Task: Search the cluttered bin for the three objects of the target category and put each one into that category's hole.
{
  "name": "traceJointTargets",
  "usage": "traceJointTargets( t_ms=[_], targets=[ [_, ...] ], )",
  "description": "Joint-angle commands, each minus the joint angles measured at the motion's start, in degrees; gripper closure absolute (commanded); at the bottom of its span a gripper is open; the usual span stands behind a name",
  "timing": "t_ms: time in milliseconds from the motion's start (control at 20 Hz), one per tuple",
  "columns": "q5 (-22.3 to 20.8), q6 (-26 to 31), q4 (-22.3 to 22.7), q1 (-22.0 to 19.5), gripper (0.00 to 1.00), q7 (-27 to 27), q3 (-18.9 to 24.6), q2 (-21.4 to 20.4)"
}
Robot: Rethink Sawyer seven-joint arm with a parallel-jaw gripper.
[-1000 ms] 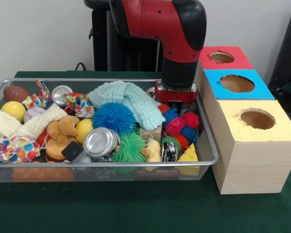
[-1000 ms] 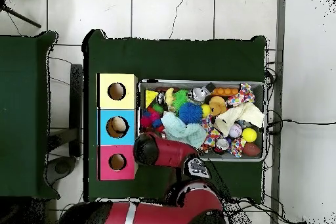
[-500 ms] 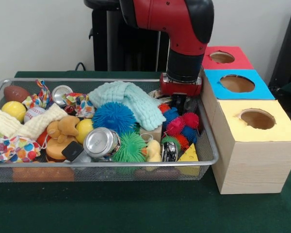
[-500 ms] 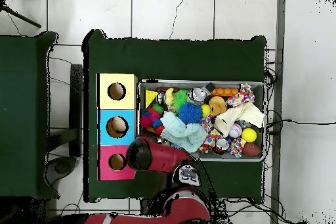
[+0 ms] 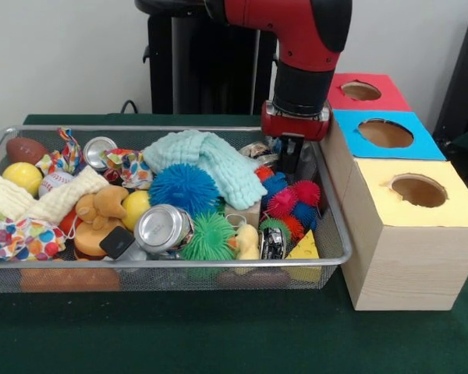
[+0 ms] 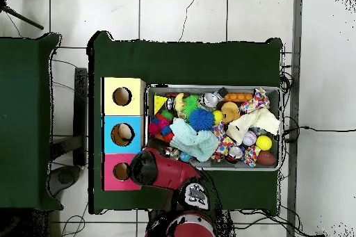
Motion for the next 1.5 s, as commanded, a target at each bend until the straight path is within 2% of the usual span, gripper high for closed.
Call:
traceJointTargets(
  t_ms=[50, 350, 500, 600, 650, 700, 800, 900, 1100, 1500],
  targets=[
    [4.76, 5.64, 6.67, 2.87, 1.00, 16.46, 9.17, -1.11],
    [5.72, 4.81, 7.80, 0.96, 1.00, 14.93, 11.15, -0.55],
    [5.34, 5.38, 10.29, -3.97, 1.00, 13.24, 16.08, -0.27],
    [4.41, 5.35, 11.78, -6.02, 1.00, 11.99, 17.23, 0.14],
    [3.90, 5.23, 12.00, -5.13, 1.00, 11.76, 15.73, -0.06],
    [3.22, 3.61, 12.10, -3.13, 1.00, 12.06, 13.19, -0.44],
    [0.98, -3.35, 13.29, -0.73, 1.00, 13.06, 10.05, 0.25],
    [-2.10, -9.69, 15.19, -1.57, 1.00, 13.22, 9.95, 2.14],
    [-5.32, -15.55, 18.63, -0.57, 1.00, 13.31, 8.30, 3.28],
    [-10.04, -24.94, 21.88, -1.89, 1.00, 12.54, 6.96, 6.77]
  ],
)
